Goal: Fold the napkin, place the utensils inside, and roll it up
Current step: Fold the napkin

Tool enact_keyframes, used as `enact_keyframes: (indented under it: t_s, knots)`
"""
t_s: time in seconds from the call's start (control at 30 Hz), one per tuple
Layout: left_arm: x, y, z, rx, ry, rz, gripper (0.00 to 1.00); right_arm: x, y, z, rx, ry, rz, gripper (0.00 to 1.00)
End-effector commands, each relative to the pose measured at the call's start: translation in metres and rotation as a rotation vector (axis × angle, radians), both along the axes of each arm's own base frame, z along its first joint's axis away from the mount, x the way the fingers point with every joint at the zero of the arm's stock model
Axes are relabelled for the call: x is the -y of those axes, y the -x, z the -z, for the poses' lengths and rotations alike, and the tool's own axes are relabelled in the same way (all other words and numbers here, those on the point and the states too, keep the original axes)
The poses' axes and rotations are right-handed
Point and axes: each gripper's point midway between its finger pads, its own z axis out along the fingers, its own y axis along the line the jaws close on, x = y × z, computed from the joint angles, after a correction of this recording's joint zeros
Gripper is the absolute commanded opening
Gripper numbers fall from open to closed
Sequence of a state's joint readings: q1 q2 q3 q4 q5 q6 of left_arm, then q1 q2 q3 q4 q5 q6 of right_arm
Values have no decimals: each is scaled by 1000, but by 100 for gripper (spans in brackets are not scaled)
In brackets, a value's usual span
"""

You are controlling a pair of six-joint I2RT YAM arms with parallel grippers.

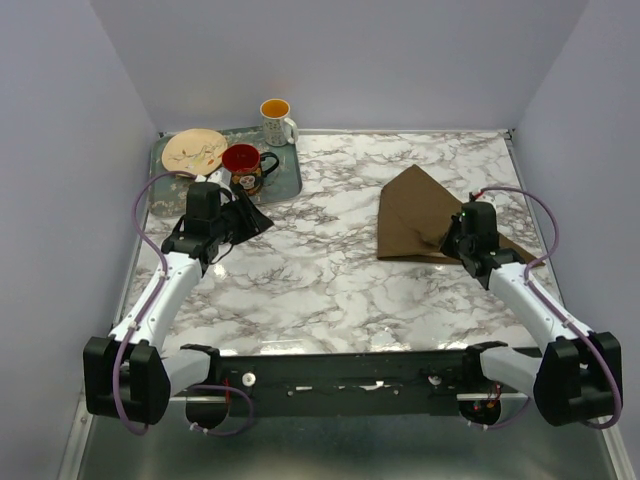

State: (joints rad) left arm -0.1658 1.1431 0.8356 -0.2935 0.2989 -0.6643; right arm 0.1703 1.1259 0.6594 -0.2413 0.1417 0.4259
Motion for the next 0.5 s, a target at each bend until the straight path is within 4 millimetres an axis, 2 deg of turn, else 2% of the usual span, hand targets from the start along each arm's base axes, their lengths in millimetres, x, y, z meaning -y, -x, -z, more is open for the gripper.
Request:
enact_keyframes:
  t_s: [0.0,0.27,0.47]
  knots:
    - [5,-5,-12,28,17,21,56,18,2,7,-11,31,18,0]
    - [7,-5,-8,22,19,32,56,22,2,15,-25,7,11,1]
    - [9,-5,-6,19,20,41,56,34,-2,17,-29,12,39,3]
